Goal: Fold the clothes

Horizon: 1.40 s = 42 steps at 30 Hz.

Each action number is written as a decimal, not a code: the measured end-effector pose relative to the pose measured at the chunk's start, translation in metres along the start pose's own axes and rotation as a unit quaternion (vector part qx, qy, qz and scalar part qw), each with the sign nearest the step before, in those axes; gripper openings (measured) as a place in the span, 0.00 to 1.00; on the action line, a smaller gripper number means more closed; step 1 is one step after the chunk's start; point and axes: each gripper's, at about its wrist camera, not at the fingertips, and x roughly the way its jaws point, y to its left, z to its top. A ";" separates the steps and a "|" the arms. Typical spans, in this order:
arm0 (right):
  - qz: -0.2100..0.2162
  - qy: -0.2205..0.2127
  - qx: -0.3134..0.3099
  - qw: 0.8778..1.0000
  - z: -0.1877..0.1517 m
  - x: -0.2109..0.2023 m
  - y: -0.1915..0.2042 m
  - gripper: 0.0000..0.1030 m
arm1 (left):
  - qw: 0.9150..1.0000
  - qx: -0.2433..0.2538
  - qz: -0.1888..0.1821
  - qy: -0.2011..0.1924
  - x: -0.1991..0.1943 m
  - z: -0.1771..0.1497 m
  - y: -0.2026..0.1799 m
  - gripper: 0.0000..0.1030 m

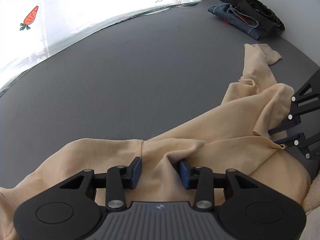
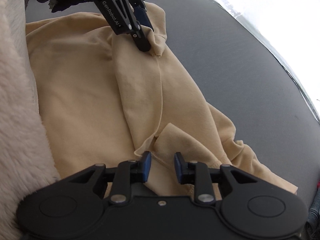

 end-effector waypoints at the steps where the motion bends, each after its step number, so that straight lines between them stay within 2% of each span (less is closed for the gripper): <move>1: 0.001 -0.002 0.006 1.000 -0.001 -0.001 0.000 0.09 | 1.000 0.000 0.011 -0.006 -0.001 -0.001 -0.001 0.38; 2: -0.002 -0.004 0.012 1.000 -0.001 -0.003 0.000 0.07 | 1.000 -0.001 0.016 -0.013 -0.004 0.000 -0.003 0.35; 3: -0.005 -0.006 0.018 1.000 -0.002 -0.005 0.000 0.00 | 1.000 -0.001 0.020 -0.020 -0.007 0.000 -0.004 0.28; 4: -0.012 -0.008 0.027 1.000 -0.003 -0.007 -0.001 0.00 | 0.999 -0.002 0.024 -0.027 -0.010 0.000 -0.005 0.22; 7: -0.035 -0.021 0.073 0.996 -0.006 -0.019 -0.010 0.00 | 0.998 -0.015 0.042 -0.046 -0.022 0.003 -0.005 0.16; 9: -0.037 -0.034 0.114 0.992 -0.008 -0.032 -0.020 0.00 | 0.997 -0.030 0.052 -0.055 -0.031 0.007 -0.001 0.15; 11: -0.037 -0.037 0.121 0.991 -0.006 -0.040 -0.021 0.00 | 0.996 -0.052 0.050 -0.059 -0.038 0.009 0.005 0.15; 13: -0.056 -0.025 0.087 0.994 0.001 -0.034 -0.017 0.03 | 0.995 -0.061 0.049 -0.059 -0.041 0.007 0.009 0.15; 15: -0.068 -0.016 0.046 0.996 0.002 -0.031 -0.014 0.12 | 0.995 -0.058 0.057 -0.057 -0.041 0.002 0.007 0.15; 19: -0.059 -0.003 -0.003 0.998 0.006 -0.021 -0.008 0.30 | 0.994 -0.068 0.072 -0.047 -0.044 -0.017 -0.001 0.14; 22: -0.059 0.004 -0.065 0.996 0.005 -0.020 0.006 0.40 | 0.991 -0.103 0.070 -0.044 -0.048 -0.033 -0.003 0.13; 25: -0.062 0.011 -0.118 0.991 0.001 -0.017 0.016 0.42 | 0.990 -0.116 0.076 -0.036 -0.046 -0.045 -0.005 0.13; 29: -0.029 0.014 -0.115 0.993 -0.001 -0.014 0.006 0.43 | 0.991 -0.102 0.084 -0.037 -0.046 -0.044 -0.008 0.13; 32: 0.017 0.013 -0.080 0.997 -0.001 -0.014 -0.013 0.40 | 0.993 -0.077 0.081 -0.039 -0.044 -0.038 -0.010 0.14; 35: 0.078 0.011 -0.030 0.996 -0.002 -0.014 -0.033 0.20 | 0.995 -0.052 0.068 -0.044 -0.044 -0.031 -0.013 0.17; 36: 0.086 0.006 -0.010 0.996 -0.004 -0.014 -0.037 0.20 | 0.995 -0.047 0.068 -0.048 -0.045 -0.029 -0.014 0.21; 39: 0.080 -0.008 0.032 0.996 -0.011 -0.018 -0.041 0.13 | 0.995 -0.035 0.071 -0.058 -0.049 -0.025 -0.012 0.31; 42: 0.047 -0.016 0.052 0.997 -0.014 -0.015 -0.037 0.06 | 0.995 -0.023 0.071 -0.060 -0.049 -0.022 -0.012 0.36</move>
